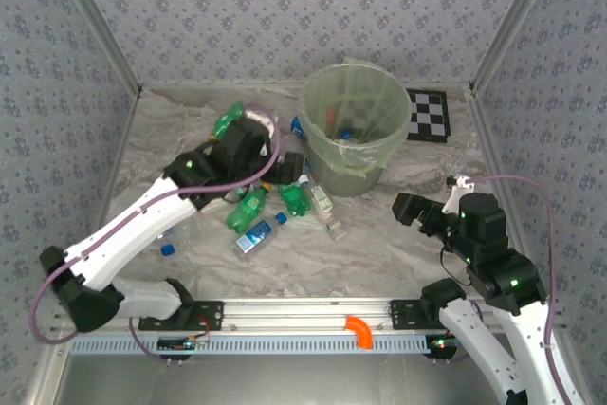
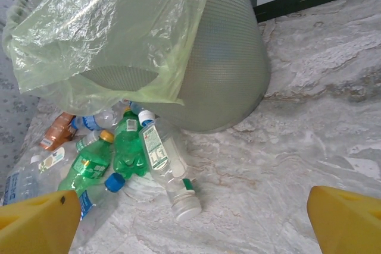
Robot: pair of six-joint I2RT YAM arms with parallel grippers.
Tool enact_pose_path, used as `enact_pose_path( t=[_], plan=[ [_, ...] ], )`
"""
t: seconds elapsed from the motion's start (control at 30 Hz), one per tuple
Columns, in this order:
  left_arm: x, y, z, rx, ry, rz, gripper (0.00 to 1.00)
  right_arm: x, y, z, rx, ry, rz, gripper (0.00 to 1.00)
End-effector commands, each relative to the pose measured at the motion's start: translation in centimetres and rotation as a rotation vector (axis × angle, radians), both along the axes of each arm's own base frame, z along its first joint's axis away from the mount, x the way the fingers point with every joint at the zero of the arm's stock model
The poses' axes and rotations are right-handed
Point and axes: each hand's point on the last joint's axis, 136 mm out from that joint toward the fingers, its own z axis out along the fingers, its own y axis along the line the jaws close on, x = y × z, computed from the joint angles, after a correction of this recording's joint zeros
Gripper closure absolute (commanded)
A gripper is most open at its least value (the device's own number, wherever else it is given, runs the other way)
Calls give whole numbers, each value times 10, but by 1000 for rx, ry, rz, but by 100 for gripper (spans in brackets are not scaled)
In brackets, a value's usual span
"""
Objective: Put the plastic bottles in the bin
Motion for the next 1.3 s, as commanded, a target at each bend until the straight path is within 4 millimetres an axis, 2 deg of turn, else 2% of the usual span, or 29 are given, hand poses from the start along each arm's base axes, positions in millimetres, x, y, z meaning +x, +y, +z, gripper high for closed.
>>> enact_pose_path(
  t=[0.0, 0.1, 0.17, 0.3, 0.43, 0.8, 0.97, 1.27],
  plan=[
    [-9, 25, -29, -7, 8, 86, 0, 1, 10, 3, 22, -13, 49, 0],
    [-27, 46, -68, 0, 54, 119, 0, 2, 12, 3, 24, -16, 57, 0],
    [-37, 52, -92, -14, 88, 125, 0, 3, 14, 2, 29, -16, 69, 0],
    [-53, 58, -132, -18, 161, 120, 1, 10, 22, -3, 55, -5, 81, 0],
    [-61, 55, -161, 3, 215, 86, 3, 13, 30, -3, 61, 12, 111, 1],
    [-69, 53, -211, 126, 330, 42, 11, 7, 33, -3, 29, 11, 132, 1],
    [-76, 59, -224, 141, 360, 56, 11, 5, 35, -1, 27, 10, 143, 1],
    [-98, 52, -243, 110, 424, 44, 15, 6, 36, -5, 13, 12, 142, 1]
  ],
)
